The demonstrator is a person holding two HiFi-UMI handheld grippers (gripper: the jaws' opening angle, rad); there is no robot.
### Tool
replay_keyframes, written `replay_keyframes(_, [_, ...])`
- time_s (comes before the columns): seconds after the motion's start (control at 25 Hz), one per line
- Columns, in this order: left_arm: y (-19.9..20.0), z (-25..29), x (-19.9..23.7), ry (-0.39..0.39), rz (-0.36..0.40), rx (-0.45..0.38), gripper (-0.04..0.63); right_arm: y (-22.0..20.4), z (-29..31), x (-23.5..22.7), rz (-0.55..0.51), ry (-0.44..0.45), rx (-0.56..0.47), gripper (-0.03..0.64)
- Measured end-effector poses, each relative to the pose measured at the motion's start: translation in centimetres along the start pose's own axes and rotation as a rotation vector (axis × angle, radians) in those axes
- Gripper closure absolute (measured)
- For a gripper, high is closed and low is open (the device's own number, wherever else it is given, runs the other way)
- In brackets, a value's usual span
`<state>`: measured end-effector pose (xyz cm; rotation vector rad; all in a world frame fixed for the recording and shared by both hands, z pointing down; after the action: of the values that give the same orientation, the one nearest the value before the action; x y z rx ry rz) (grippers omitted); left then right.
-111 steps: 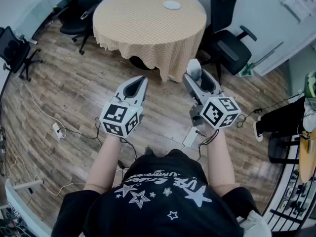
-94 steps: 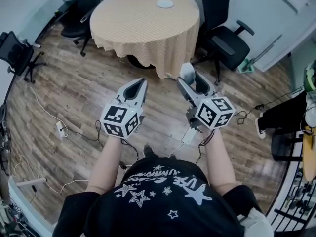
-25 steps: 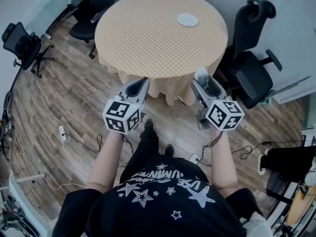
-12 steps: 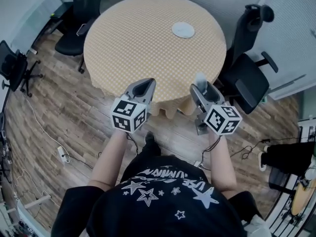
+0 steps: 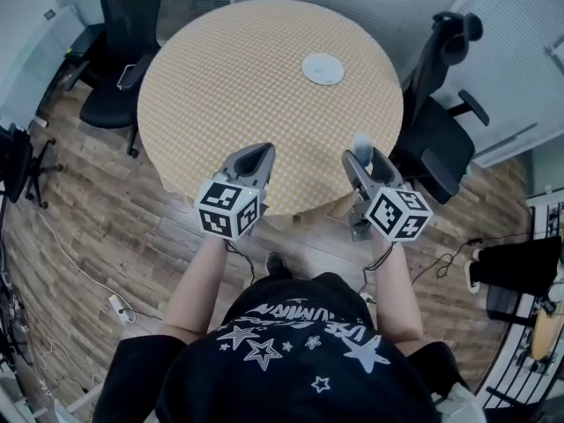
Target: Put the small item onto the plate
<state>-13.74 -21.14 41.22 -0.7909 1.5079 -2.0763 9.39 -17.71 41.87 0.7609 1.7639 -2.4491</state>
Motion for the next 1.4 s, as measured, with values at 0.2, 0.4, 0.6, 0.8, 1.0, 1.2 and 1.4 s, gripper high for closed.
replay_keyframes(0.2, [-0.5, 1.1, 1.1, -0.033, -0.004, 0.021, 0.588, -0.4, 0.6, -0.5, 0.020, -0.050, 0.015, 0.307])
replay_keyframes(0.4, [-0.2, 2.2, 1.8, -0.028, -0.010, 0.020, 0.588, 0.0, 1.4, -1.6, 0.016, -0.059, 0.027, 0.307])
replay_keyframes(0.6, [-0.2, 2.6, 2.8, 0.000, -0.007, 0.032, 0.588, 0.6, 3.2, -2.7, 0.022, -0.047, 0.027, 0.305])
replay_keyframes(0.8, [0.7, 4.7, 3.8, 0.036, -0.008, 0.037, 0.588, 2.1, 6.5, -4.1, 0.018, -0.008, 0.035, 0.307])
replay_keyframes(1.0, [1.8, 8.6, 4.2, 0.054, -0.003, 0.044, 0.586, 3.9, 10.0, -6.9, 0.020, 0.022, 0.047, 0.307])
replay_keyframes(1.2, [3.7, 12.7, 4.6, 0.064, 0.020, 0.037, 0.588, 5.8, 12.8, -9.2, 0.017, 0.046, 0.056, 0.307])
replay_keyframes(1.4, [5.3, 16.2, 5.0, 0.085, 0.038, 0.031, 0.588, 7.4, 15.1, -11.9, 0.014, 0.061, 0.059, 0.307])
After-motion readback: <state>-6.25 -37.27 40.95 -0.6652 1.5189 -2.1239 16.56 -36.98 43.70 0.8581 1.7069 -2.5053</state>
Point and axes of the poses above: the fingertips, and each gripper's own axes: z forward along the fingers, x to its left, y out of its top, the point moved 5 cm from there along -z, backward along the fingers, and after that the axes turned 1 degree about y, right-handed, at the moved point
